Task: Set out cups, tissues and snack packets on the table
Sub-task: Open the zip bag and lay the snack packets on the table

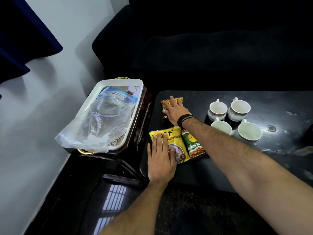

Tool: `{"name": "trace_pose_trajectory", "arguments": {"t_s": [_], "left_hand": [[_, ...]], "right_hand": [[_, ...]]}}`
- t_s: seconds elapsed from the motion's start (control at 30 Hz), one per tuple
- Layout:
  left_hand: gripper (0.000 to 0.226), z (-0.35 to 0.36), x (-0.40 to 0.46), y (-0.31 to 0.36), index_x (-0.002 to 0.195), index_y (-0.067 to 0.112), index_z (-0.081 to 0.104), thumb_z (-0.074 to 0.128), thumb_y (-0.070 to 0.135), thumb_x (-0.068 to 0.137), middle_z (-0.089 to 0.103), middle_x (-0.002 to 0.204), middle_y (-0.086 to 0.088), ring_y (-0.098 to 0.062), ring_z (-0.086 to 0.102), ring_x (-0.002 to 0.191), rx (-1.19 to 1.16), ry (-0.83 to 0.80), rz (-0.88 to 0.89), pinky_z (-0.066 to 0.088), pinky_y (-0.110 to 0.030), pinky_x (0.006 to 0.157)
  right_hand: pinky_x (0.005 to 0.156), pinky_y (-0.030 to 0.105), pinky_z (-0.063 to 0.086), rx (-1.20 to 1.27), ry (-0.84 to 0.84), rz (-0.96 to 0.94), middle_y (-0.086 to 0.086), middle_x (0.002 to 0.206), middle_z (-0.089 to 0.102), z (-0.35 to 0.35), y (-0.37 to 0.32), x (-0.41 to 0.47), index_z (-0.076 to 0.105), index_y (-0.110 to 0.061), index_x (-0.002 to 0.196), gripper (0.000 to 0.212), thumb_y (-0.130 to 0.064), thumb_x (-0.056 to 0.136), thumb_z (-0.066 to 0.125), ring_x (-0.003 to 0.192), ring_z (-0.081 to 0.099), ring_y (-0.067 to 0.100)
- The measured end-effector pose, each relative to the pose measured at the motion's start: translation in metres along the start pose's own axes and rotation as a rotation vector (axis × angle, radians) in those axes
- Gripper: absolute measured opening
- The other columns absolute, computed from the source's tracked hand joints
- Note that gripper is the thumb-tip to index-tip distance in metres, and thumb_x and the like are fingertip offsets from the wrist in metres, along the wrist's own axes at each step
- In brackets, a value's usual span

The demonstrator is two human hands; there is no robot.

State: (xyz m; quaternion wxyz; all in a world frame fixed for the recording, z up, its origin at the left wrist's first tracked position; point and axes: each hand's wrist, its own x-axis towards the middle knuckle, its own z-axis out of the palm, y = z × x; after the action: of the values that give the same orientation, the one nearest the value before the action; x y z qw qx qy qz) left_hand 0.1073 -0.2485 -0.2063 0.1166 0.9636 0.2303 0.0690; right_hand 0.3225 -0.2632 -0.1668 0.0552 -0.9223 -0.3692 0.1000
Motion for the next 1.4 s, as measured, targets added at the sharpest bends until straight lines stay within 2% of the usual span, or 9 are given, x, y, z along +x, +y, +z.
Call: {"name": "trace_pose_trajectory", "arguments": {"t_s": [0.23,0.33,0.43,0.57,0.7,0.97,1.23,1.33,1.4], "left_hand": [[0.059,-0.002,0.0,-0.002,0.158,0.031,0.009,0.022,0.04,0.101,-0.002,0.167,0.0,-0.014,-0.011,0.152,-0.031,-0.029,0.027,0.003,-0.045,0.124],[0.059,-0.003,0.001,-0.002,0.158,0.033,0.011,0.024,0.04,0.101,-0.002,0.167,-0.003,-0.016,-0.009,0.153,-0.043,-0.029,0.004,0.006,-0.047,0.124],[0.057,-0.001,0.001,-0.002,0.157,0.032,0.015,0.024,0.041,0.101,0.001,0.166,-0.003,-0.018,-0.004,0.153,-0.047,-0.011,-0.012,0.007,-0.047,0.123],[0.056,-0.001,0.0,-0.004,0.158,0.03,0.014,0.015,0.038,0.102,0.0,0.167,-0.002,-0.017,-0.006,0.153,-0.025,0.021,-0.007,0.005,-0.045,0.124],[0.059,-0.002,-0.002,-0.002,0.158,0.027,0.011,0.011,0.034,0.1,-0.003,0.167,-0.002,-0.017,-0.009,0.153,-0.002,0.039,0.0,0.001,-0.042,0.124],[0.057,0.0,0.0,-0.003,0.158,0.028,0.009,0.021,0.031,0.102,-0.005,0.166,0.0,-0.014,-0.011,0.152,-0.023,0.022,-0.025,0.001,-0.037,0.124],[0.061,-0.002,-0.001,-0.003,0.158,0.029,0.013,0.015,0.036,0.097,-0.002,0.167,0.001,-0.014,-0.009,0.152,-0.041,0.025,-0.023,0.004,-0.036,0.124],[0.062,-0.002,-0.001,-0.003,0.158,0.029,0.013,0.016,0.036,0.097,-0.001,0.167,0.001,-0.014,-0.009,0.152,-0.043,0.028,-0.027,0.002,-0.035,0.124],[0.063,-0.003,-0.001,-0.002,0.158,0.029,0.015,0.019,0.035,0.095,0.001,0.167,0.0,-0.015,-0.006,0.153,-0.052,0.03,-0.032,0.005,-0.036,0.124]], "right_hand": [[0.121,0.048,0.013,0.067,-0.01,0.036,0.005,0.165,-0.009,0.004,-0.015,-0.009,-0.006,-0.023,0.156,0.072,-0.059,0.099,0.018,0.151,-0.006,0.031],[0.121,0.049,0.013,0.166,0.173,0.014,0.008,0.165,0.003,-0.008,-0.024,-0.044,0.008,-0.018,0.157,0.065,-0.051,0.102,0.018,0.151,0.007,0.03],[0.116,0.05,0.028,0.102,0.344,0.019,0.013,0.156,0.031,-0.014,-0.026,-0.093,0.033,-0.011,0.146,0.049,-0.03,0.101,0.034,0.141,0.032,0.032],[0.109,0.048,0.037,0.019,0.349,0.096,0.013,0.142,0.046,-0.003,-0.015,-0.153,0.046,-0.008,0.132,0.044,-0.018,0.089,0.047,0.128,0.045,0.031],[0.113,0.051,0.034,0.018,0.284,0.153,0.016,0.149,0.042,0.03,-0.006,-0.189,0.045,-0.006,0.139,0.048,-0.02,0.093,0.046,0.139,0.038,0.033],[0.121,0.053,0.012,0.172,0.203,0.167,0.012,0.164,0.007,0.038,-0.007,-0.146,0.014,-0.005,0.155,0.057,-0.02,0.101,0.026,0.152,0.002,0.032],[0.12,0.054,0.008,0.197,0.214,0.387,0.018,0.161,0.014,0.012,-0.006,-0.08,0.018,0.0,0.152,0.063,-0.022,0.097,0.039,0.149,0.009,0.037],[0.121,0.053,0.007,0.172,0.264,0.392,0.017,0.161,0.017,0.005,-0.006,-0.071,0.02,-0.002,0.152,0.063,-0.027,0.097,0.04,0.149,0.012,0.034],[0.122,0.05,0.008,0.172,0.386,0.28,0.016,0.162,0.014,-0.004,-0.007,-0.062,0.019,-0.007,0.153,0.064,-0.022,0.096,0.044,0.15,0.01,0.033]]}}
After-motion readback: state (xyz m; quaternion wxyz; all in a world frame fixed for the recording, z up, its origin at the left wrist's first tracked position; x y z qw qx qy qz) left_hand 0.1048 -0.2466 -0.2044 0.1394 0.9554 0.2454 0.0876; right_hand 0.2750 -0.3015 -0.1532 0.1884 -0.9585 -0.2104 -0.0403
